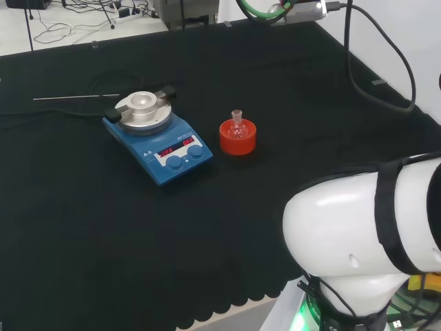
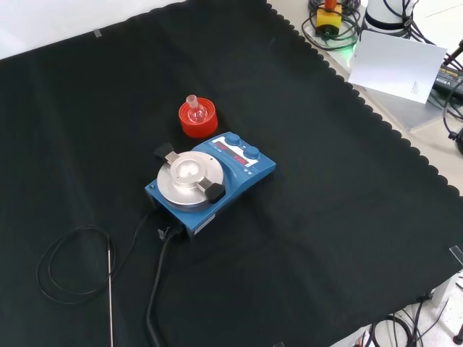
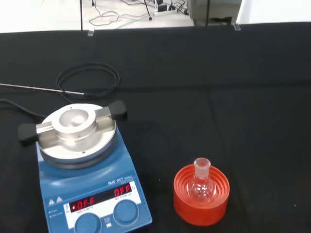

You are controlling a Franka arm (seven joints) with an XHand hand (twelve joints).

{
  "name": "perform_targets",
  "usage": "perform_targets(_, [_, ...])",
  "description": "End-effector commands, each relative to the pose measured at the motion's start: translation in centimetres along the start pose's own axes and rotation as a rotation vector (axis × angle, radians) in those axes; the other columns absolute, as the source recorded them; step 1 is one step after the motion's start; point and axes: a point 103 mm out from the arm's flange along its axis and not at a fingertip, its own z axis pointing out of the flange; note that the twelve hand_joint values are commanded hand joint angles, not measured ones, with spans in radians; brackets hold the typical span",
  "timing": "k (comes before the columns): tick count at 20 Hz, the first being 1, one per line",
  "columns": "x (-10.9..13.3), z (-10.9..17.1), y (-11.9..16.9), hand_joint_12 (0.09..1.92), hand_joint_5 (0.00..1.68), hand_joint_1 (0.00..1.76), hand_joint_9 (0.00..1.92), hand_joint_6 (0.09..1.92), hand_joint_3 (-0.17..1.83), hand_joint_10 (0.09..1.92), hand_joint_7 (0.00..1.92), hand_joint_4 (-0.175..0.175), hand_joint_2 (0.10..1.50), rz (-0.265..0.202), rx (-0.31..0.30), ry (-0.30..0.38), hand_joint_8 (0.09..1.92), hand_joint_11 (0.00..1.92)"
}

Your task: Pick up the round-bottom flask.

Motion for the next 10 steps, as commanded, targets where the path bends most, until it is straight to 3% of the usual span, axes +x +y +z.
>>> perform_targets(1, [0.2,0.2,-0.8,1.36,0.41,0.20,0.23,0.10,0.35,0.66,0.09,-0.008,1.24,0.012,-0.031,0.025,0.60,0.00])
perform_targets(6, [0.2,2.7,0.1,1.36,0.41,0.23,0.24,0.10,0.33,0.66,0.10,-0.009,1.23,0.035,0.005,0.065,0.60,0.00])
perform_targets(10, [-2.0,5.8,0.8,1.37,0.41,0.27,0.25,0.10,0.31,0.66,0.11,-0.013,1.21,0.057,0.059,0.093,0.60,0.00])
